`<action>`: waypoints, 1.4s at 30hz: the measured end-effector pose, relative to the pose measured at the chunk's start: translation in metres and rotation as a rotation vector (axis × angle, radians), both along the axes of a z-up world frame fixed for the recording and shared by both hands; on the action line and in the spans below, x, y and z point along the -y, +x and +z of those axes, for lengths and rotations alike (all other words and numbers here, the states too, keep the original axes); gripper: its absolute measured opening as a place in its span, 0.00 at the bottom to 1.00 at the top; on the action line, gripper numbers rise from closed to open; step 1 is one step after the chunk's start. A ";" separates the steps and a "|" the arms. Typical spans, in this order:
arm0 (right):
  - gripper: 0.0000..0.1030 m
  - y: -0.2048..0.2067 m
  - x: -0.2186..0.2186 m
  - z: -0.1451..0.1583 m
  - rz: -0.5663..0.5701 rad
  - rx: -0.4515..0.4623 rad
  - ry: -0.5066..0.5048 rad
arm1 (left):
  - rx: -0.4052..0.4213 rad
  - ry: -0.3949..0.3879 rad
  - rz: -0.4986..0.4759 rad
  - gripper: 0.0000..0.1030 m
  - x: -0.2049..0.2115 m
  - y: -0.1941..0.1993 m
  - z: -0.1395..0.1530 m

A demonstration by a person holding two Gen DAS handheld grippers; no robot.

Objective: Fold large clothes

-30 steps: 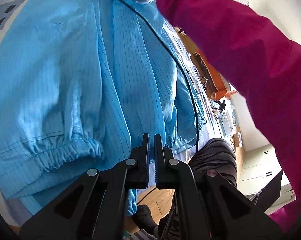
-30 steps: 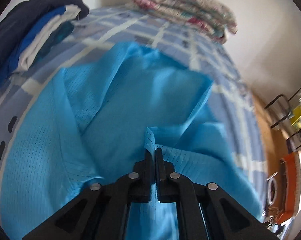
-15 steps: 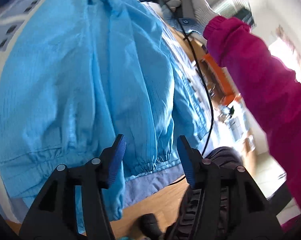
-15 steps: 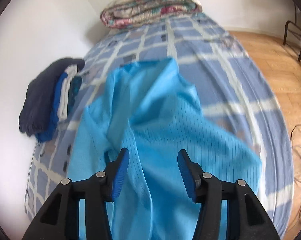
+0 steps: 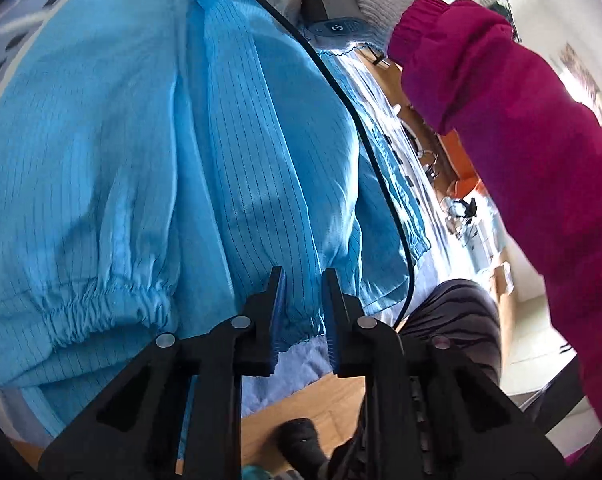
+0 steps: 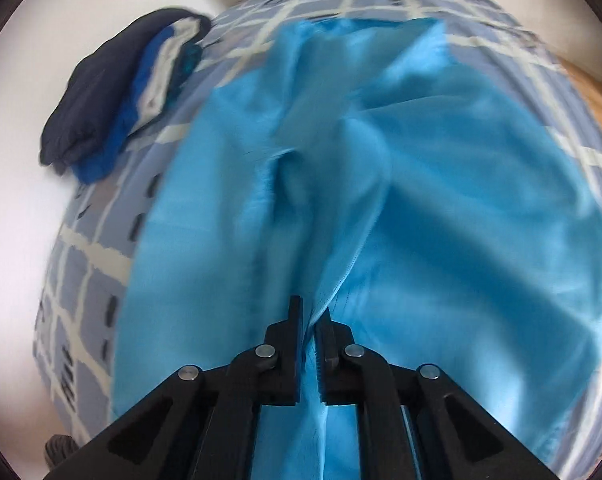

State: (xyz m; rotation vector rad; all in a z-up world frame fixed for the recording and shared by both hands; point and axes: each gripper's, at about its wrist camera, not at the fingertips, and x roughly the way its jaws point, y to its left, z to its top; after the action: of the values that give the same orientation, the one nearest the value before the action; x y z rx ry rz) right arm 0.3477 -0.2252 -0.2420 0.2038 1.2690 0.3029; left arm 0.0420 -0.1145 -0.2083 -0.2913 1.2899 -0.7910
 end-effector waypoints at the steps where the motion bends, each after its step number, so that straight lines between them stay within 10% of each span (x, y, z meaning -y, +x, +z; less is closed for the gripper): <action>1: 0.28 -0.003 -0.007 -0.002 0.031 -0.022 0.040 | -0.001 -0.008 0.010 0.17 -0.003 0.000 0.001; 6: 0.34 -0.035 -0.006 0.028 0.090 0.039 0.052 | 0.004 -0.031 0.036 0.16 -0.022 -0.004 0.007; 14: 0.39 -0.153 0.115 0.087 -0.151 0.130 0.062 | -0.032 -0.078 0.090 0.16 -0.058 -0.004 0.009; 20: 0.51 -0.245 0.160 0.078 -0.229 0.097 0.101 | -0.095 -0.139 0.166 0.54 -0.071 0.004 0.012; 29: 0.56 -0.268 0.139 0.027 -0.241 0.020 0.178 | 0.019 0.090 0.055 0.56 -0.015 0.023 0.016; 31: 0.54 -0.262 0.134 0.012 -0.251 0.007 0.201 | 0.010 0.113 0.054 0.51 -0.012 0.025 0.009; 33: 0.28 -0.258 0.131 0.000 -0.265 -0.011 0.208 | -0.007 0.116 0.054 0.09 -0.014 0.026 0.002; 34: 0.17 -0.255 0.129 -0.004 -0.268 -0.030 0.209 | -0.028 0.108 0.057 0.04 -0.016 0.028 -0.001; 36: 0.01 -0.253 0.131 -0.001 -0.276 -0.019 0.208 | -0.052 0.086 0.090 0.04 -0.026 0.028 -0.005; 42: 0.00 -0.264 0.143 0.044 -0.278 0.105 0.216 | -0.112 -0.024 0.132 0.02 -0.046 0.020 -0.001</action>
State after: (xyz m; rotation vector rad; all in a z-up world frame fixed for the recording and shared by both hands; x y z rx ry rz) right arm 0.0840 -0.3686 -0.1982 0.5371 1.0878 0.2074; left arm 0.0623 -0.0681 -0.2091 -0.4400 1.3521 -0.6861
